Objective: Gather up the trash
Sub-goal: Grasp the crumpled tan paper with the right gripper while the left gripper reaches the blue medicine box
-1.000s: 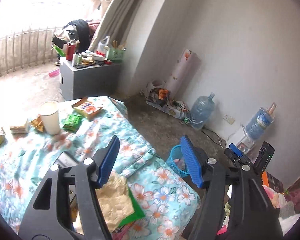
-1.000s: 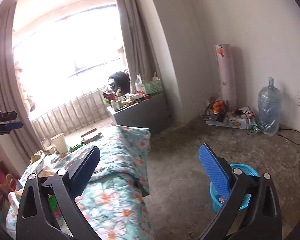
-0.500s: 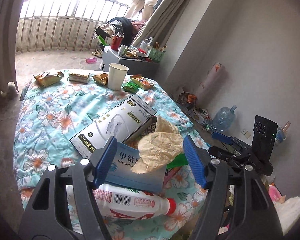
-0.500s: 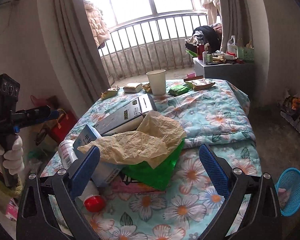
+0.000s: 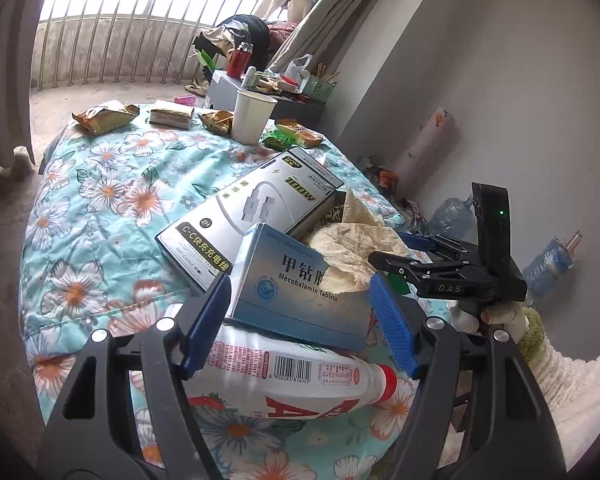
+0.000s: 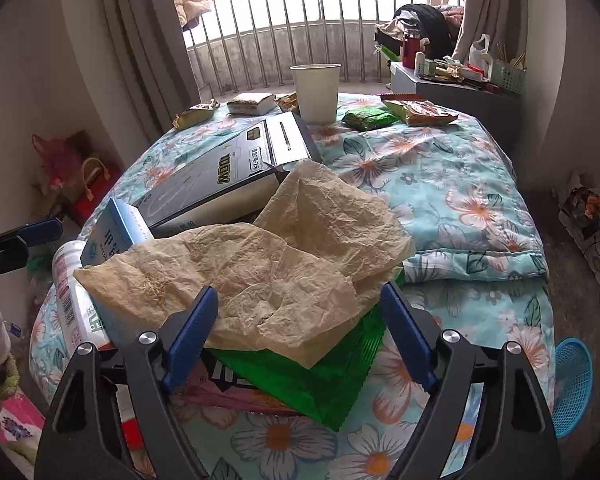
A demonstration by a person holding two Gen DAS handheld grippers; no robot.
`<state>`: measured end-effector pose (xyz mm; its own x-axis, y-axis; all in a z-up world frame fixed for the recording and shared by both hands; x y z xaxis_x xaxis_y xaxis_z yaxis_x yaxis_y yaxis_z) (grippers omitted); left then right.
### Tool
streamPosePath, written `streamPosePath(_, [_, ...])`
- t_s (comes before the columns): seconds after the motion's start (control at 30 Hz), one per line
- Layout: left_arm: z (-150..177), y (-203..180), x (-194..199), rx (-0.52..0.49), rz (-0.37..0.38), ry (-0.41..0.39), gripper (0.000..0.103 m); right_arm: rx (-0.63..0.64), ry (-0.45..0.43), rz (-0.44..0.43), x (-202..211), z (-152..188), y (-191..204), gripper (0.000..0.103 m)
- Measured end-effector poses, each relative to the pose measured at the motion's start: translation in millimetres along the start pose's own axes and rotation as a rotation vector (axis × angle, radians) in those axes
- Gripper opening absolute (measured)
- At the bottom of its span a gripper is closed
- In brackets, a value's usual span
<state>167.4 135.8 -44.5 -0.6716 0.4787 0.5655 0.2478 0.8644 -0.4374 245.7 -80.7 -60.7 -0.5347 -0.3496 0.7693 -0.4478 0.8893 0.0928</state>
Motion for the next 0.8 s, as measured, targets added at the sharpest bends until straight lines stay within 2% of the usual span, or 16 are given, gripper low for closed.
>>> streamPosePath(0.1, [0, 6, -3, 0.013, 0.008, 0.005, 0.067, -0.006, 0.012, 0.009, -4, 2, -3, 0.071])
streamPosePath(0.17, [1, 8, -4, 0.016, 0.012, 0.007, 0.067, 0.0, 0.013, 0.025, -5, 1, -4, 0.061])
streamPosePath(0.47, [5, 12, -17, 0.019, 0.011, 0.056, 0.067, -0.015, 0.005, 0.064, -2, 1, -9, 0.029])
streamPosePath(0.63, [4, 15, -29, 0.007, 0.01, 0.104, 0.068, -0.045, -0.004, 0.069, -1, 3, -13, 0.018])
streamPosePath(0.8, [0, 15, -41, -0.025, 0.002, 0.161, 0.068, -0.088, -0.017, 0.049, 0, 4, -17, 0.015])
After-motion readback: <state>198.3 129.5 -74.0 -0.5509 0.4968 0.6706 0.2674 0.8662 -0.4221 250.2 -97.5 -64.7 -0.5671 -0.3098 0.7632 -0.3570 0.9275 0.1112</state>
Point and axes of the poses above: each gripper's, at about its wrist camera, not at the fingertips, and x roughly against the way its jaws point, y to its left, z to its underside, the point moved 8 cm from there along -x, roughly the way its jaws point, and after that the axes turned 1 degree about z, right-handed, at the moved point
